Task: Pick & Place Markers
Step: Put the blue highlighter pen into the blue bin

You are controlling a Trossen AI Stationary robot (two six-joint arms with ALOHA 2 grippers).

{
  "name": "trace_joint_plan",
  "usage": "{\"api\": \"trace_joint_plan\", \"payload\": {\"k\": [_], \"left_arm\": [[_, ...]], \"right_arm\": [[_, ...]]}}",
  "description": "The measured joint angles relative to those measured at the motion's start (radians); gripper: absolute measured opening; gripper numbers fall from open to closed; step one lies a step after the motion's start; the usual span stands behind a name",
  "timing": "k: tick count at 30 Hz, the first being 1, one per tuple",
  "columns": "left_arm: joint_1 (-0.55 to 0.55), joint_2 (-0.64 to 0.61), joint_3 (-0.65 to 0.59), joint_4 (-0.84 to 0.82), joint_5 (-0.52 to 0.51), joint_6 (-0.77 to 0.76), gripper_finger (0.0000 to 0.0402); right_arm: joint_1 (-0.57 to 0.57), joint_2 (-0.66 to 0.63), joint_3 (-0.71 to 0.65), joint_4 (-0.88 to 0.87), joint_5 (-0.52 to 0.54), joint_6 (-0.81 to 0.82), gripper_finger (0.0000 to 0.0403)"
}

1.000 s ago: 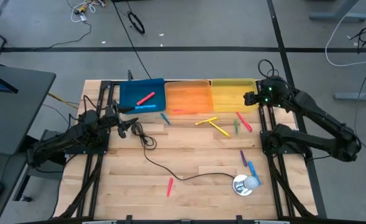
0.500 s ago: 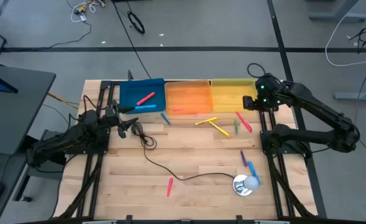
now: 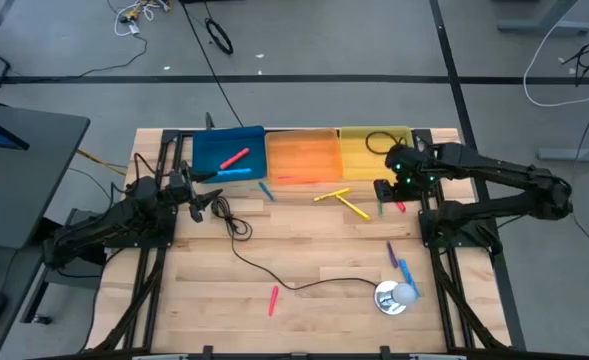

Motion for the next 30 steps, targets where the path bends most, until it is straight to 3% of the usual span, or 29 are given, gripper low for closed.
{"api": "trace_joint_plan", "payload": {"k": [20, 30], "left_arm": [[0.0, 0.0, 0.0, 0.0, 0.0, 0.0, 0.028], [0.0, 0.0, 0.0, 0.0, 0.0, 0.0, 0.028]], "right_arm": [[0.455, 0.003, 0.0, -0.07, -0.034, 0.511, 0.0245], [0.637, 0.002, -0.001, -0.156, -0.047, 0.653, 0.0245]]}}
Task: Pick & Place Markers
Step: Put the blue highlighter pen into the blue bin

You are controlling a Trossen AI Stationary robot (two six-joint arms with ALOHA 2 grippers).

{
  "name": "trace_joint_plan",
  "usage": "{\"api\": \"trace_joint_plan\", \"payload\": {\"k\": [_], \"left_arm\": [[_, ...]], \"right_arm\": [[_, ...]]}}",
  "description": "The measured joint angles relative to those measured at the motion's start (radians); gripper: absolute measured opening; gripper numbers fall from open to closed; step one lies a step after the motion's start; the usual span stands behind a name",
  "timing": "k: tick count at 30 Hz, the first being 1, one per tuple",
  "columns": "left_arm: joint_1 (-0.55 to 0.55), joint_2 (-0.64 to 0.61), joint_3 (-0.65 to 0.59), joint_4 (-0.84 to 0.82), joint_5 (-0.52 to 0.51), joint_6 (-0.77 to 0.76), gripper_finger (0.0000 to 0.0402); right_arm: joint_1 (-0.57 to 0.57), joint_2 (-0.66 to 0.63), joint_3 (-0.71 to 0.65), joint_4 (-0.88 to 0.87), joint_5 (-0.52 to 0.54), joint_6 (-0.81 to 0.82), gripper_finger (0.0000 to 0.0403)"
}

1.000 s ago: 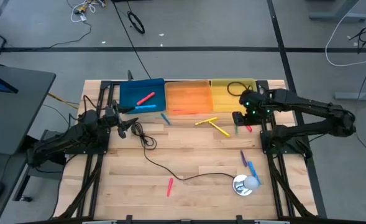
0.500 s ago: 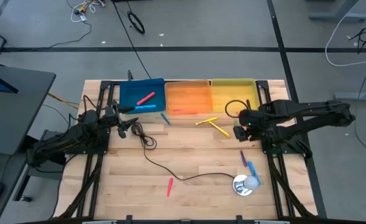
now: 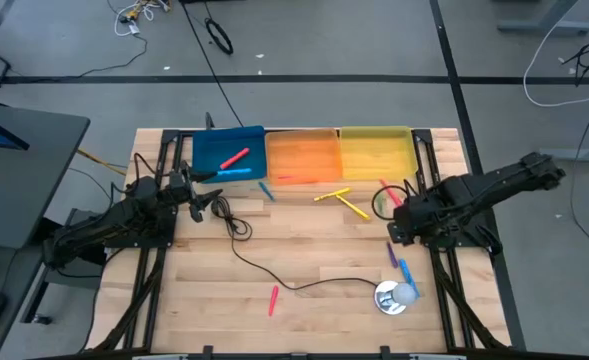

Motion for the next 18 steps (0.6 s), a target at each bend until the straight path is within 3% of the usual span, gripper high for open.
{"api": "trace_joint_plan", "payload": {"k": [10, 18], "left_arm": [[0.0, 0.0, 0.0, 0.0, 0.0, 0.0, 0.028], [0.0, 0.0, 0.0, 0.0, 0.0, 0.0, 0.028]], "right_arm": [[0.123, -0.001, -0.114, 0.036, -0.05, 0.076, 0.0245], [0.181, -0.002, -0.277, 0.23, -0.067, 0.128, 0.0245]]}}
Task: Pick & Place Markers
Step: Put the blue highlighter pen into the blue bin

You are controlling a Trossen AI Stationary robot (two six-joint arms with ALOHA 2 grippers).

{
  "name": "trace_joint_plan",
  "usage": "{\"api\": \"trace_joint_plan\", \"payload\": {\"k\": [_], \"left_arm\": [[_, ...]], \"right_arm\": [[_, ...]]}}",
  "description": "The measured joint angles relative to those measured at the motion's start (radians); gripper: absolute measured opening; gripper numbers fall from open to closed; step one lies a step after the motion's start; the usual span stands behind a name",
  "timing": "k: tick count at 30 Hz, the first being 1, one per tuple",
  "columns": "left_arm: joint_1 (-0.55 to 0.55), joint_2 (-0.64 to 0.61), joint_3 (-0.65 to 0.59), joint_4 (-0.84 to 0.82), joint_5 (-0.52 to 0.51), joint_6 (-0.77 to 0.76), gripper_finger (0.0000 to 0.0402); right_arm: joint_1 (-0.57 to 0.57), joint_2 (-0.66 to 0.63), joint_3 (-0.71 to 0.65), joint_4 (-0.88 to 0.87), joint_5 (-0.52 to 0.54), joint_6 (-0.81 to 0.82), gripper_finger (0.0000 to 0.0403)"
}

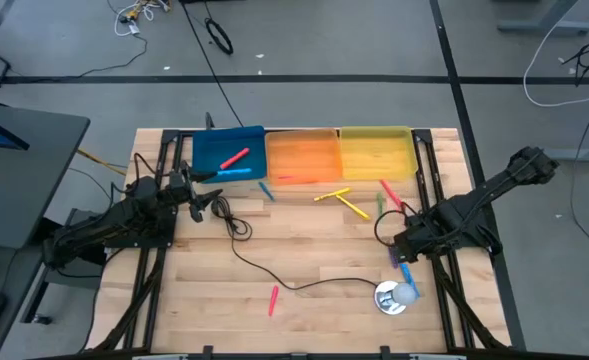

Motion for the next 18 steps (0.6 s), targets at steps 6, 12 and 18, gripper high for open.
{"api": "trace_joint_plan", "payload": {"k": [6, 12, 18], "left_arm": [[0.0, 0.0, 0.0, 0.0, 0.0, 0.0, 0.028], [0.0, 0.0, 0.0, 0.0, 0.0, 0.0, 0.028], [0.0, 0.0, 0.0, 0.0, 0.0, 0.0, 0.028]], "right_arm": [[0.032, 0.001, -0.093, 0.087, 0.0, 0.044, 0.0245], [0.065, 0.044, -0.142, 0.215, -0.01, 0.069, 0.0245], [0.081, 0.102, -0.172, 0.32, -0.033, 0.065, 0.0245]]}}
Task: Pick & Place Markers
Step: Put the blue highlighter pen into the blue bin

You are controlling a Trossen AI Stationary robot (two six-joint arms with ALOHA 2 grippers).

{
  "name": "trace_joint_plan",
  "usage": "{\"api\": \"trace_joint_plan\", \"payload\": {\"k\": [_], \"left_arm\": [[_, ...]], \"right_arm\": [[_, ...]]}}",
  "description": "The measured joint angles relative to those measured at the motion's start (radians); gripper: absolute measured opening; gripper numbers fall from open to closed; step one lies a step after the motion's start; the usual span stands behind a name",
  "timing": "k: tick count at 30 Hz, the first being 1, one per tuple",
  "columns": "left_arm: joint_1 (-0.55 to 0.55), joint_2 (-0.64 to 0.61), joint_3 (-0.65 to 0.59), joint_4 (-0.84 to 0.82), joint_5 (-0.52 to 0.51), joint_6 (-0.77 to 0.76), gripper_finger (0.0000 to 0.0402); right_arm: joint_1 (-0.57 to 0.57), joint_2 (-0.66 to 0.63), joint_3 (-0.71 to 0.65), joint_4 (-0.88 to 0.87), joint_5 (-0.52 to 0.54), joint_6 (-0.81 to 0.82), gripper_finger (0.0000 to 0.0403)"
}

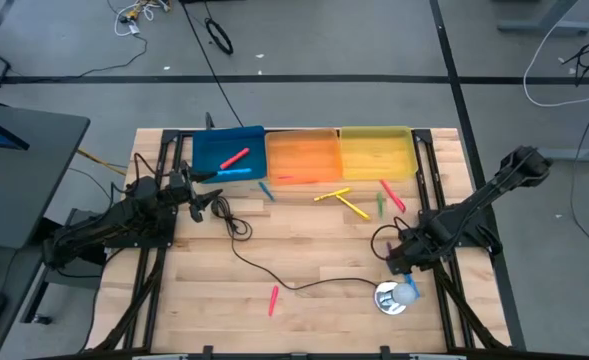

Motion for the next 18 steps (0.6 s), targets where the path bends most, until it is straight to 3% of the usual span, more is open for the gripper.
{"api": "trace_joint_plan", "payload": {"k": [18], "left_arm": [[0.0, 0.0, 0.0, 0.0, 0.0, 0.0, 0.028]], "right_arm": [[0.001, 0.098, -0.036, 0.077, -0.042, -0.057, 0.0245]]}}
